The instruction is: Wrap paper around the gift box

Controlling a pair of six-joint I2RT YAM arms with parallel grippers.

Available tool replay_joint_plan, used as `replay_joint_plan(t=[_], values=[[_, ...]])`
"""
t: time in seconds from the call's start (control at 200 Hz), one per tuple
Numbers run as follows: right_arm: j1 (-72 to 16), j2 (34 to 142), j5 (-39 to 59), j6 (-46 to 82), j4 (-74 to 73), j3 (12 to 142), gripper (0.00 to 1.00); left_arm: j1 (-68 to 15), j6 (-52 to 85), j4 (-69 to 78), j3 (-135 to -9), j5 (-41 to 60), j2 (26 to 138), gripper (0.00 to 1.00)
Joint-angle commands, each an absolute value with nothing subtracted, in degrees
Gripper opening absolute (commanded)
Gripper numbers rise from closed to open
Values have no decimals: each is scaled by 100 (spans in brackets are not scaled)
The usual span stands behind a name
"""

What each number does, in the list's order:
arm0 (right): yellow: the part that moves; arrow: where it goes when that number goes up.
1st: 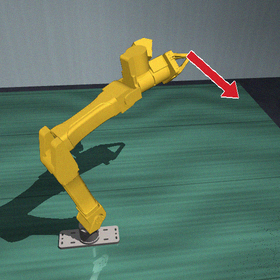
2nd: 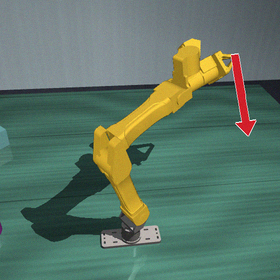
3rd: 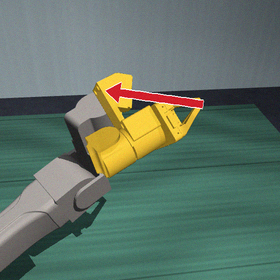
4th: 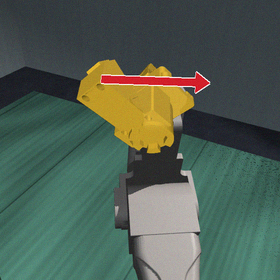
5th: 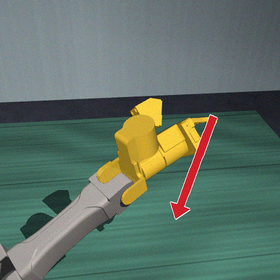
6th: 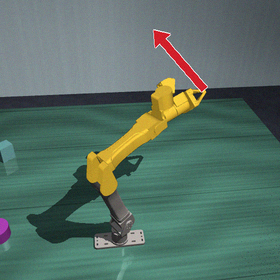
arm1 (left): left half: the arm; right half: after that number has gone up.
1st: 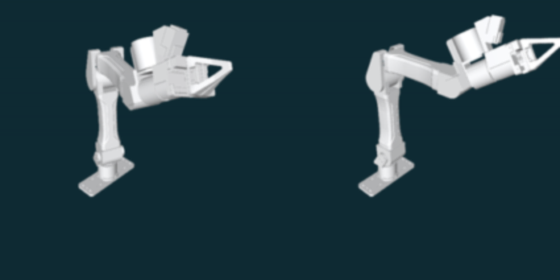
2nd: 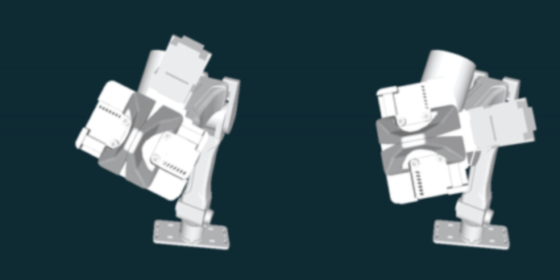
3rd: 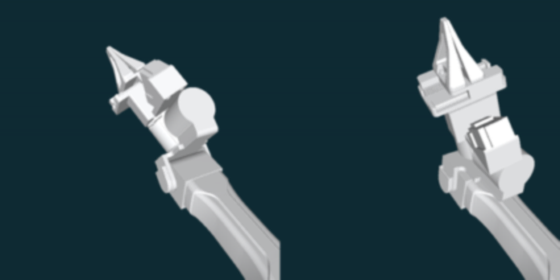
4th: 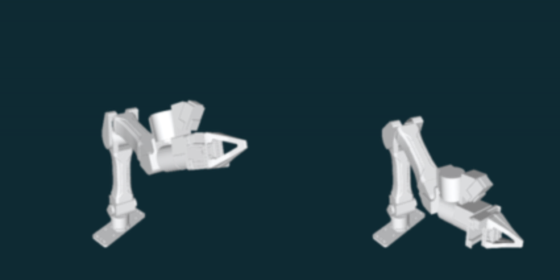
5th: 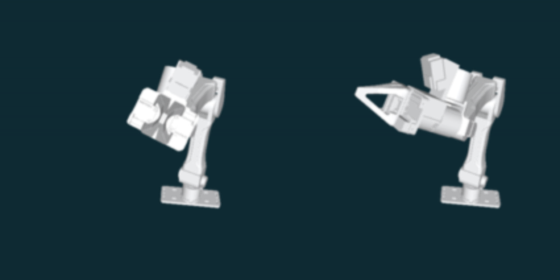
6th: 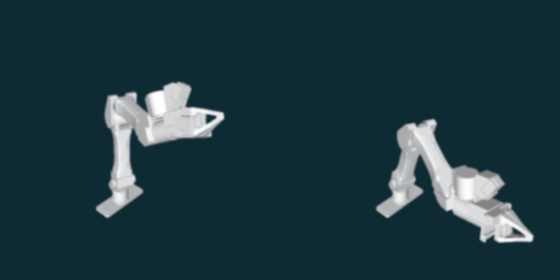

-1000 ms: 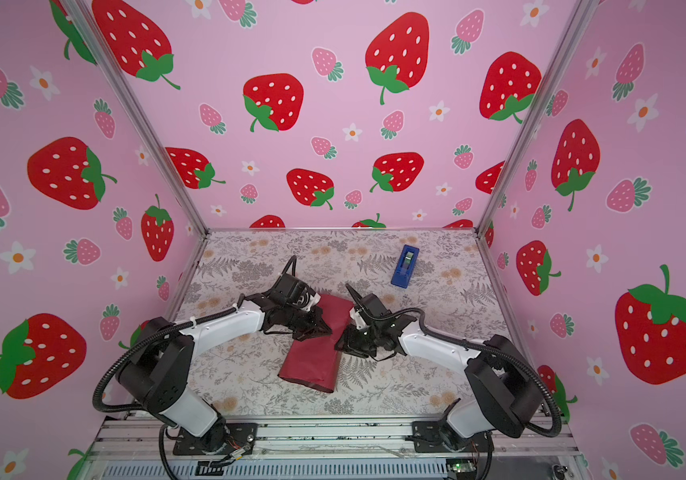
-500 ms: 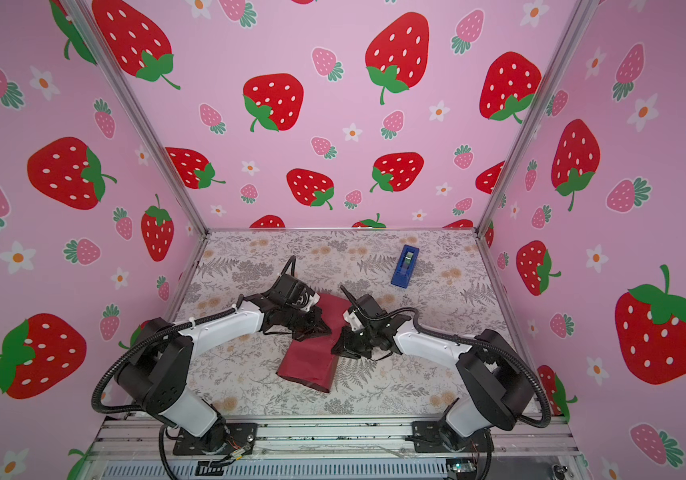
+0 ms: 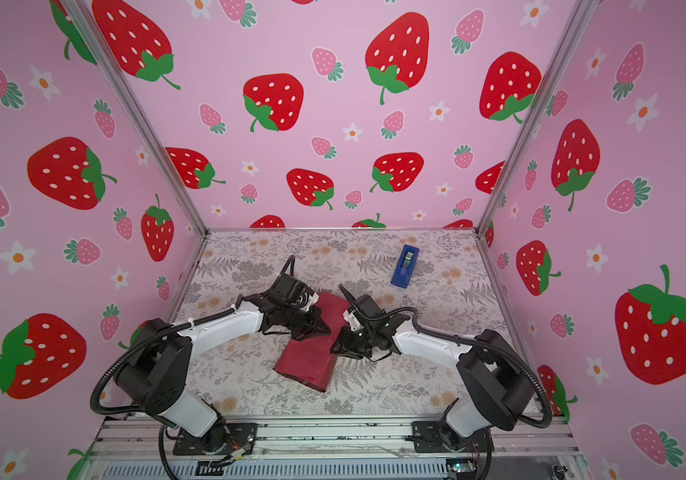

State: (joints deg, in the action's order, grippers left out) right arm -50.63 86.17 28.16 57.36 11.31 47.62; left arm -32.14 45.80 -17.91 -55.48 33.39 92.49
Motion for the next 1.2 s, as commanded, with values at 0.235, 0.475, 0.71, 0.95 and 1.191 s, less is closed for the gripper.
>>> replay_joint_plan(t=[0.235,0.475,0.71,0.95,1.191], values=[[-4995,8025,2281,5538,1646,5054,44,-3152,3889,-3533,-6638,2953,8758,32],[-4953,8096,2623,5563,1061,4923,51,-2550,3016,-4381,-6687,2459,8467,52],[-4862,8395,2737,5625,771,4848,61,-1998,2505,-4117,-6058,3030,8603,64],[-4528,8779,2961,5503,521,4841,61,-1948,2426,-3662,-5824,3585,8996,65],[-4068,9319,3405,5029,496,5247,56,-2109,3070,-2979,-5559,3927,8949,62]])
